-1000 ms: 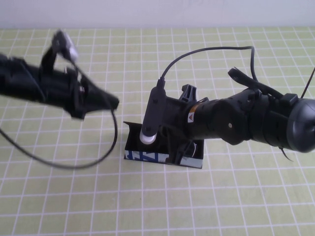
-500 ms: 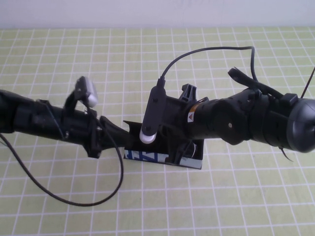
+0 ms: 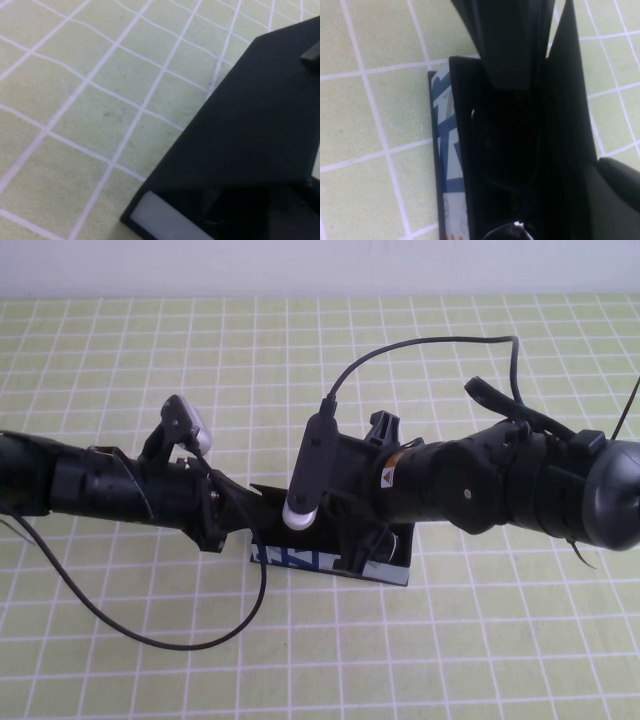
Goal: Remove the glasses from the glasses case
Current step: Pick up the glasses from the glasses case
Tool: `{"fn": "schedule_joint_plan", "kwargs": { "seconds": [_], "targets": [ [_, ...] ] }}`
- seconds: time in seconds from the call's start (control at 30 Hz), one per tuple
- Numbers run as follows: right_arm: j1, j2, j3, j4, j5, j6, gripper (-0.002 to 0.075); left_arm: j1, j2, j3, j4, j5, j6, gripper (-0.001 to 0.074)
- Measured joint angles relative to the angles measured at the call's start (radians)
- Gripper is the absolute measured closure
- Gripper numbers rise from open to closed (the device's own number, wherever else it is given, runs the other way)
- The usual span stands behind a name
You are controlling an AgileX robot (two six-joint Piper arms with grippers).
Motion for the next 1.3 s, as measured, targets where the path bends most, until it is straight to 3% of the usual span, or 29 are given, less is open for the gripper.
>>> {"fn": "schedule_joint_plan", "kwargs": {
  "seconds": [0.37,0.5,0.63,0.7,0.77,0.83,0.9,1.1,1.3],
  "targets": [
    [0.000,0.000,0.000,0.026,-0.004,0.002,0.0718,0.008,0.050,0.000,0.002,0.011,-0.004,0.0739],
    [0.000,-0.015,0.000,0.108,0.005,0.006,0.0589,0.008,0.050,0.000,0.002,0.014,-0.009,0.0739],
    [0.002,-0.085,0.000,0.328,0.108,0.006,0.0473,0.008,0.050,0.000,0.004,0.014,-0.015,0.0739],
    [0.008,-0.108,0.000,0.416,0.178,0.020,0.0505,0.008,0.050,0.000,0.004,0.016,-0.017,0.0739],
    [0.015,-0.110,0.000,0.463,0.250,0.060,0.0599,0.008,0.050,0.000,0.002,0.018,-0.018,0.0739],
    [0.019,-0.095,0.000,0.465,0.303,0.136,0.0680,0.009,0.052,0.000,0.002,0.022,-0.019,0.0739],
    [0.019,-0.065,0.000,0.422,0.307,0.229,0.0713,0.009,0.054,0.000,0.002,0.026,-0.019,0.0739],
    [0.012,0.020,0.000,0.211,0.195,0.544,0.0738,0.012,0.055,0.000,0.002,0.032,-0.025,0.0739],
    [-0.056,0.058,-0.094,0.178,0.167,0.628,0.0741,0.012,0.055,0.000,0.004,0.034,-0.029,0.0739]
  ]
}}
